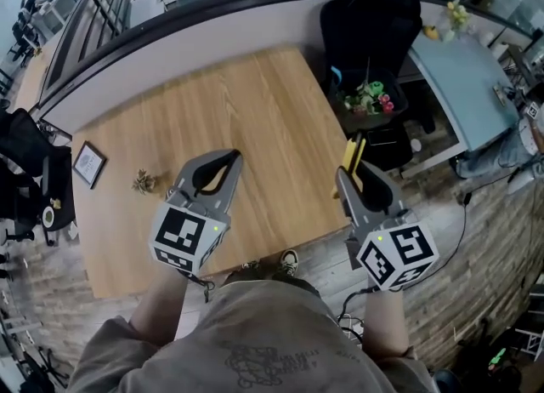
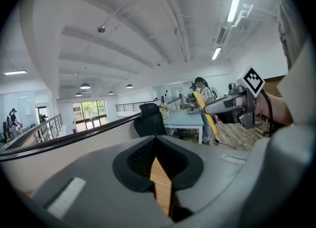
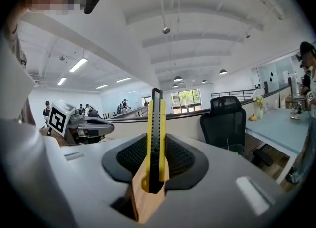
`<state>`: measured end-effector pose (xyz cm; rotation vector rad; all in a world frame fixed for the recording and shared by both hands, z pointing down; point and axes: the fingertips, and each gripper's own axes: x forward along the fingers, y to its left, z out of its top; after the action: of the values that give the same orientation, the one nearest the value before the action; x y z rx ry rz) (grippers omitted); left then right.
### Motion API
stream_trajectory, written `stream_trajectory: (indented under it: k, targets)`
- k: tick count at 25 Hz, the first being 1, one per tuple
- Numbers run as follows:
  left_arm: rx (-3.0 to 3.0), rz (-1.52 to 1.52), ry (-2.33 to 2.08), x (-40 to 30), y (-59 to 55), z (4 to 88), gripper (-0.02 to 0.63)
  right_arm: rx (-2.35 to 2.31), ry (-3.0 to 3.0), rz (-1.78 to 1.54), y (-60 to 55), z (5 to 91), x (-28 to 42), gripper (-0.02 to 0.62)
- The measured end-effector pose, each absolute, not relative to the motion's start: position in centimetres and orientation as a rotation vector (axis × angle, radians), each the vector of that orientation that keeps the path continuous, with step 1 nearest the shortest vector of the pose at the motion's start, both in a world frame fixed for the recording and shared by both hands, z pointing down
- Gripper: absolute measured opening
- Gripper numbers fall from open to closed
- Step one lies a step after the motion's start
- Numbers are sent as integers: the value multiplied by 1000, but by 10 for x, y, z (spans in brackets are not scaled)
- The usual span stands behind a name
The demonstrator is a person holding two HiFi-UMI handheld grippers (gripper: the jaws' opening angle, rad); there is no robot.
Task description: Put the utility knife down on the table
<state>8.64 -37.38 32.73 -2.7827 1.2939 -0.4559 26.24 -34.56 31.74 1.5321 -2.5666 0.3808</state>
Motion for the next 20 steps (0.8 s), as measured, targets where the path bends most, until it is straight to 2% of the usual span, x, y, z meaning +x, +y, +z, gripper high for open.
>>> stream_trajectory:
  k: [9,20]
  targets:
    - [-2739,-526,1379,54,-442,355,2,1401,-2533,471,-442,355,220,124]
    - [-2839,-725,1476,36,-506,462,2,1248,-2328,631,-530,478,189,124]
